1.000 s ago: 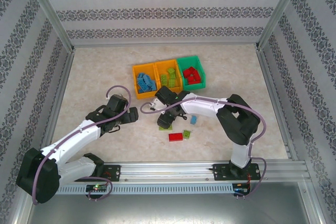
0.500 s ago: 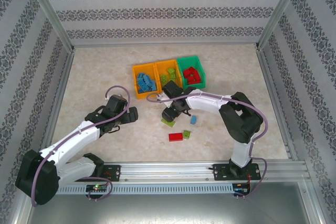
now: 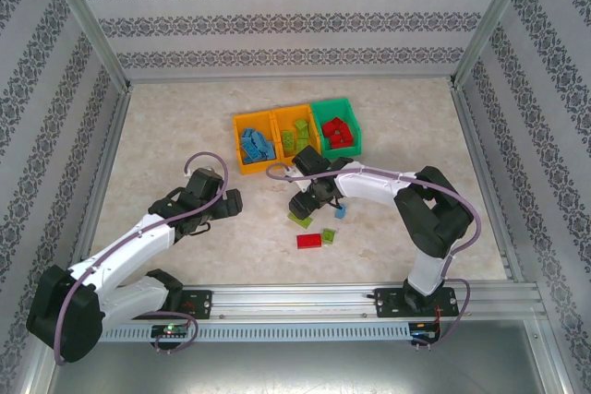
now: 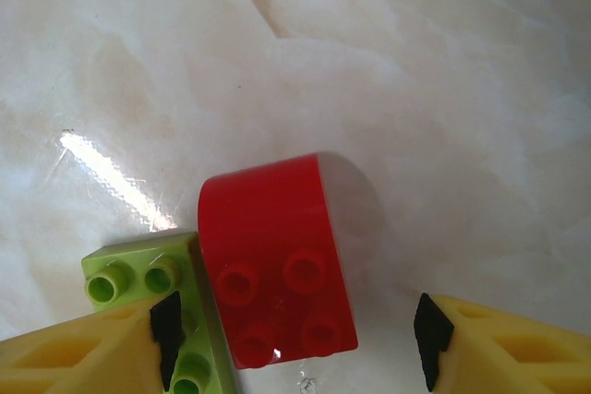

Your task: Sort the legos into containers by color

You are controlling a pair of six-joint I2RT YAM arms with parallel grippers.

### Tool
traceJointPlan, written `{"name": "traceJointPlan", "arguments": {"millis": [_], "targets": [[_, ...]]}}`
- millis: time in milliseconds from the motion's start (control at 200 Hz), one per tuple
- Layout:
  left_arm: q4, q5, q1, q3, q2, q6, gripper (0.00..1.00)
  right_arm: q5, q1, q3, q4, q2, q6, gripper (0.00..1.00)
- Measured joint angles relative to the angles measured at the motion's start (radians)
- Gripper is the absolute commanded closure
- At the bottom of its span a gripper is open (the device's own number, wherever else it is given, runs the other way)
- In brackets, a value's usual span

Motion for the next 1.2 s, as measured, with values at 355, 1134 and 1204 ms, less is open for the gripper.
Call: {"name": "traceJointPlan", "arguments": {"millis": [355, 1134, 1204], "targets": [[0.000, 0.000, 0.000, -0.008, -0.018, 0.000, 0.01, -0.030, 0.027, -0.023, 0.020, -0.013, -0.008, 0.23], [0.000, 0.000, 0.000, -0.017, -0.021, -0.008, 0.01, 0.019, 0.014, 0.009, 0.023, 0.012, -0.026, 0.38], [0.000, 0.000, 0.000, -0.017, -0.021, -0.008, 0.01, 0.032, 0.016, 0.013, 0.021, 0.032, -0.030, 0.40]]}}
